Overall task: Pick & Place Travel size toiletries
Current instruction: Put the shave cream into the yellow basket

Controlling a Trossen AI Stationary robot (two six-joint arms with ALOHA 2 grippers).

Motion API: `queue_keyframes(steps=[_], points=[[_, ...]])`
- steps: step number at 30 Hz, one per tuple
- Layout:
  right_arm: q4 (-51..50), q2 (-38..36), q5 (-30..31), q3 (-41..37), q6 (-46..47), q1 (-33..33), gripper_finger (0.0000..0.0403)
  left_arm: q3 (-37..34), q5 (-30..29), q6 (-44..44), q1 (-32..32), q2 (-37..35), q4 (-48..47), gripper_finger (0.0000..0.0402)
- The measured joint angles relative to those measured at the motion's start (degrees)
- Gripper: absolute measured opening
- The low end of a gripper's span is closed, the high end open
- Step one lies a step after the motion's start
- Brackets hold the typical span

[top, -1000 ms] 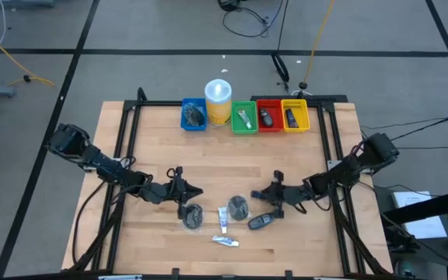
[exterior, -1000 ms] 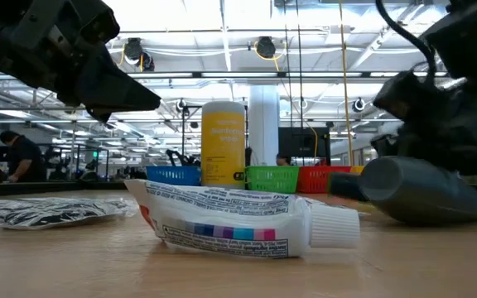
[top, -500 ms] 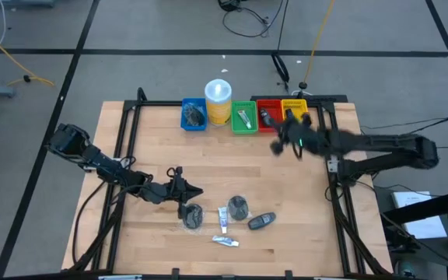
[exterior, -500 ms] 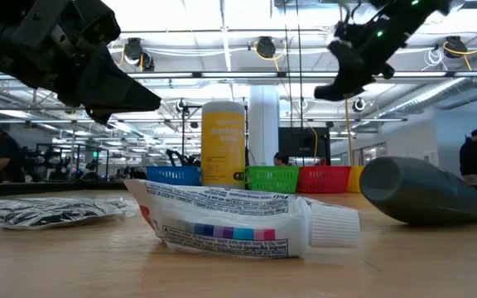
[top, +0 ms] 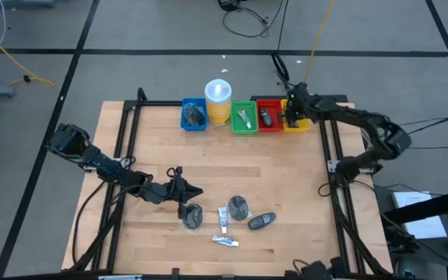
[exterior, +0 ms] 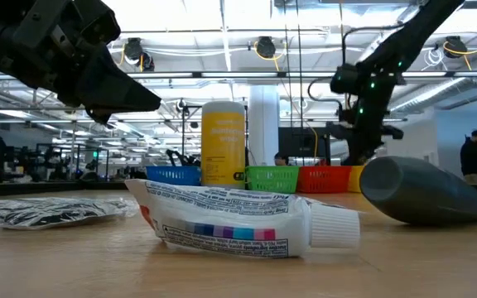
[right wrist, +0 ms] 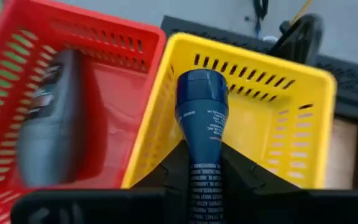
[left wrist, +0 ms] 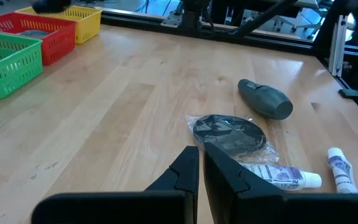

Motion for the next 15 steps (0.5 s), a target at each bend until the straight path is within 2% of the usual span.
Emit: queue_keyframes(steps=[8, 11, 15], points=[[-0.6, 5.0, 0.5, 0.0, 1.3, -3.5, 0.0057, 0.0, 0.0, -0.2, 0.0, 0.0, 0.1, 0.0021], [-0.8, 5.1, 0.5, 0.0, 1.2, -3.9, 0.0085, 0.0, 0.0, -0.5, 0.0, 0.0, 0.1, 0.0021], [-0.6, 4.4, 1.1, 0.0, -1.7, -3.9, 0.0142, 0.0, 0.0, -1.4, 0.0, 0.0, 0.1, 0.0021]])
